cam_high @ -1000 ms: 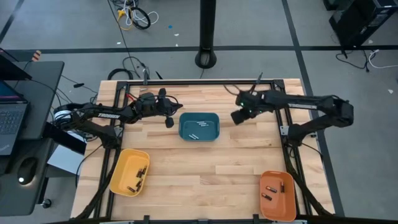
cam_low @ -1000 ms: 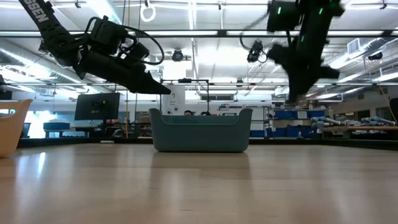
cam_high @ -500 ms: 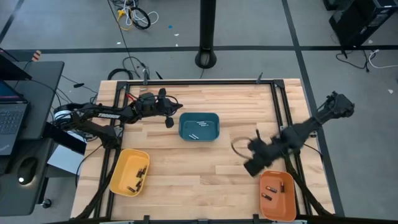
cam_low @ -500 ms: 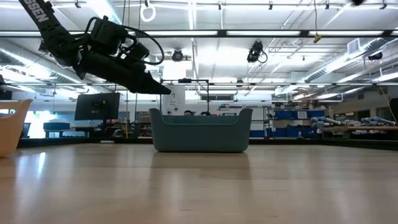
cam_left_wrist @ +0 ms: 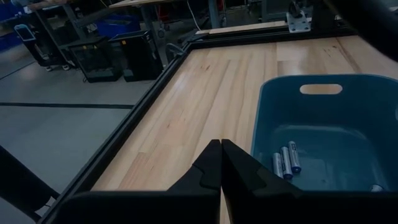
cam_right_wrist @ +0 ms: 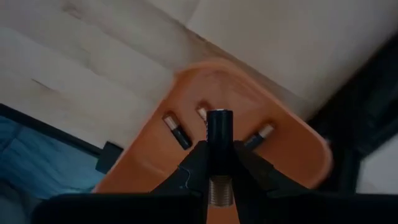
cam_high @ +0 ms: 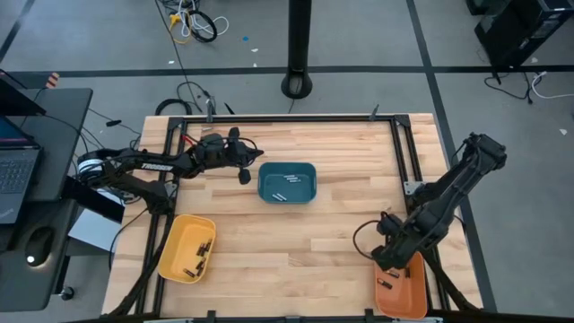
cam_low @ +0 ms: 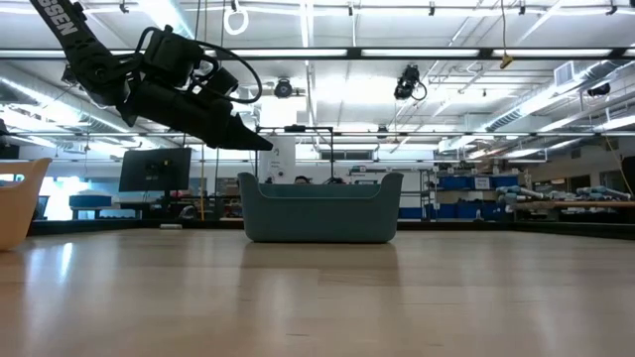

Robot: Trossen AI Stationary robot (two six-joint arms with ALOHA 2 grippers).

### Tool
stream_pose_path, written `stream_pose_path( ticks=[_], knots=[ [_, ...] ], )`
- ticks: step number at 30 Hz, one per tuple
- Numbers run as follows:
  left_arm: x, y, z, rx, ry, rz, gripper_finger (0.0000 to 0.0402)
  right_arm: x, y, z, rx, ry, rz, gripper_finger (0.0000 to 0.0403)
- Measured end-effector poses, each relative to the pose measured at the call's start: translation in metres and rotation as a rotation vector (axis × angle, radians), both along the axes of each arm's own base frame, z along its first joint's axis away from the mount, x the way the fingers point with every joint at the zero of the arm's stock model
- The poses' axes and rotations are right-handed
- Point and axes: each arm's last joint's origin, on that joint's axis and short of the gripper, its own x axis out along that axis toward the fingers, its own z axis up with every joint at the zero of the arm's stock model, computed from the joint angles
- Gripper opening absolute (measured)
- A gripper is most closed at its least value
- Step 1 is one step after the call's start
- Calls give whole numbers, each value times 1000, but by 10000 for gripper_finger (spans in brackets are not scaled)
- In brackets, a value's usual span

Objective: Sort batteries
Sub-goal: Put the large black battery into the orange bin

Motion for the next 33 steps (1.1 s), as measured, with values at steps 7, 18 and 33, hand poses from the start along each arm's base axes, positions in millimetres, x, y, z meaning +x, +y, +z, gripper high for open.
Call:
stream_pose_path(
  ticks=[7, 18, 33],
  knots=[
    [0, 0, 0, -1, 0, 0, 10, -3, 0, -40, 113, -16, 31, 53],
    [0, 0, 0, -5, -1, 2, 10, -16, -22, -85, 66, 87, 78, 53],
    [0, 0, 0, -5, -2, 1, 10, 1, -30, -84, 104, -26, 118, 110]
  ],
)
